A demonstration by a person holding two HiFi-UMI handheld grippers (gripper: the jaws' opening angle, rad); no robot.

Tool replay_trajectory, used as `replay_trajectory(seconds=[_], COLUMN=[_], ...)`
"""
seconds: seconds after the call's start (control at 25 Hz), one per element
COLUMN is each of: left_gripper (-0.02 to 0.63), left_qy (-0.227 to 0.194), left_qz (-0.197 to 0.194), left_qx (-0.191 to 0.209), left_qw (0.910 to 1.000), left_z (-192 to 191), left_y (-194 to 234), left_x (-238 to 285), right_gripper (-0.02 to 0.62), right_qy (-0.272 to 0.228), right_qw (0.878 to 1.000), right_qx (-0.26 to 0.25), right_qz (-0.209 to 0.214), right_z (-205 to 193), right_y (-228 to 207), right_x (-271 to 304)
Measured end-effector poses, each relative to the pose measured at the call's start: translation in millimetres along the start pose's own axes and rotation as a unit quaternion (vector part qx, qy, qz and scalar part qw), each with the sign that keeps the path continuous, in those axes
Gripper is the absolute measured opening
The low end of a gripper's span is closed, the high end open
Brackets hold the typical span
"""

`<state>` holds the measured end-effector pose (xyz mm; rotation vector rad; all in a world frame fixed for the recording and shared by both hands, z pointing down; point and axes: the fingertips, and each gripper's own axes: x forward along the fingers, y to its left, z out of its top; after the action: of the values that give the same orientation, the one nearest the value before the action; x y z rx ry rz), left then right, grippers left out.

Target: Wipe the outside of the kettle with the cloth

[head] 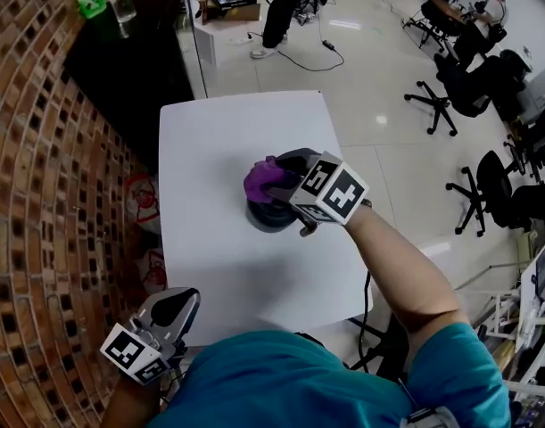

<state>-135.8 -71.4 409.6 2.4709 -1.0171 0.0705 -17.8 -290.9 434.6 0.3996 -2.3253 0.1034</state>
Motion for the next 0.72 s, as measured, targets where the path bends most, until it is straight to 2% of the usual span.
replay_trajectory(seconds=[0.28,0.48,0.72], left_gripper=[0.000,0.000,0.000], left_qy=[-0.018,-0.023,-0.025], left_qz=[-0.003,-0.009,-0.006], left_qx=[-0.004,-0.001,0.002], left_qw=[0.9998,0.9997,0.9997], left_z=[2.0,4.8,6.5], left_y=[6.9,7.7,5.3], left_x=[-12.1,-13.7,-16.3], right_gripper=[0.183,0.183,0.183], right_qy=[0.021,0.054,0.033], right_qw=[0.999,0.998,0.999], right_qx=[0.023,0.011,0.029], right_qz=[0.001,0.012,0.023], right_z=[-31.1,-55.8,-42.0], right_y=[13.8,29.6,16.4], right_x=[-24.8,-48.4,-41.6])
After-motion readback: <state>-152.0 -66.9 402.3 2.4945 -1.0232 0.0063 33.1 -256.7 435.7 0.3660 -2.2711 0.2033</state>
